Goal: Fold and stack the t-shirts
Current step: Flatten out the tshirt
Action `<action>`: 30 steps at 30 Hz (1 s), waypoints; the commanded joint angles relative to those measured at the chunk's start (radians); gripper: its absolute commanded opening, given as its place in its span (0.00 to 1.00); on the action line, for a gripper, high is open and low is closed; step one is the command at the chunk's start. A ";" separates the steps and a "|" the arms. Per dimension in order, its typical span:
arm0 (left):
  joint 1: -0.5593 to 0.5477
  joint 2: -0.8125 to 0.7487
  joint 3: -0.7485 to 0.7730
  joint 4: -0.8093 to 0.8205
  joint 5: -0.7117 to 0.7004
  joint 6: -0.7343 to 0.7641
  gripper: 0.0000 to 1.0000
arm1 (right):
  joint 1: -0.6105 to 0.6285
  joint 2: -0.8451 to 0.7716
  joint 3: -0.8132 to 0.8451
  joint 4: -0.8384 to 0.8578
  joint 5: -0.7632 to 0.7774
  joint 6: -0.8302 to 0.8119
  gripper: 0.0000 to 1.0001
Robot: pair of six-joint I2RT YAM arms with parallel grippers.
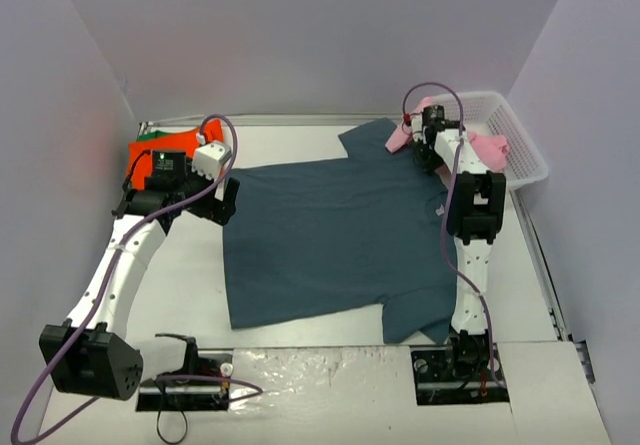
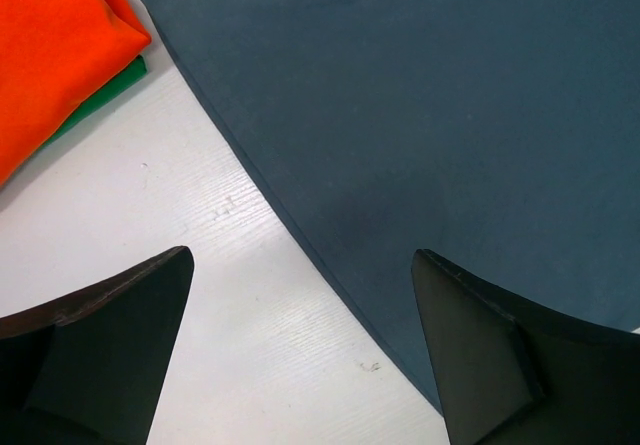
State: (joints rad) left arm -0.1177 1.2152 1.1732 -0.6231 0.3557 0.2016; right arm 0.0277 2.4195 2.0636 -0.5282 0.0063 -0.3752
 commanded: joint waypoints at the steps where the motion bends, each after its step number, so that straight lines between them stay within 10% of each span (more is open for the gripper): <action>1: -0.003 -0.048 -0.007 0.016 -0.017 0.009 0.91 | -0.021 0.019 0.101 -0.009 0.061 -0.004 0.00; 12: 0.009 -0.078 -0.040 0.029 -0.027 0.007 0.97 | -0.023 0.093 0.265 -0.012 0.095 -0.010 0.00; 14: 0.010 -0.079 -0.040 0.031 -0.029 0.007 0.94 | -0.023 0.095 0.263 -0.015 0.087 -0.010 0.12; 18: 0.018 -0.085 -0.047 0.034 -0.021 0.004 0.94 | -0.023 0.086 0.251 -0.013 0.069 -0.011 0.66; 20: 0.021 -0.092 -0.050 0.036 -0.018 0.004 0.94 | -0.023 0.087 0.253 -0.013 0.069 -0.008 0.74; 30: 0.039 -0.120 -0.067 0.042 -0.008 -0.001 0.94 | -0.023 -0.011 0.173 -0.018 -0.060 0.032 0.73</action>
State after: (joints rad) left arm -0.0883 1.1244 1.1107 -0.6003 0.3359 0.2016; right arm 0.0360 2.5141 2.2627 -0.5407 -0.0242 -0.3580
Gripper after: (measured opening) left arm 0.945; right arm 0.734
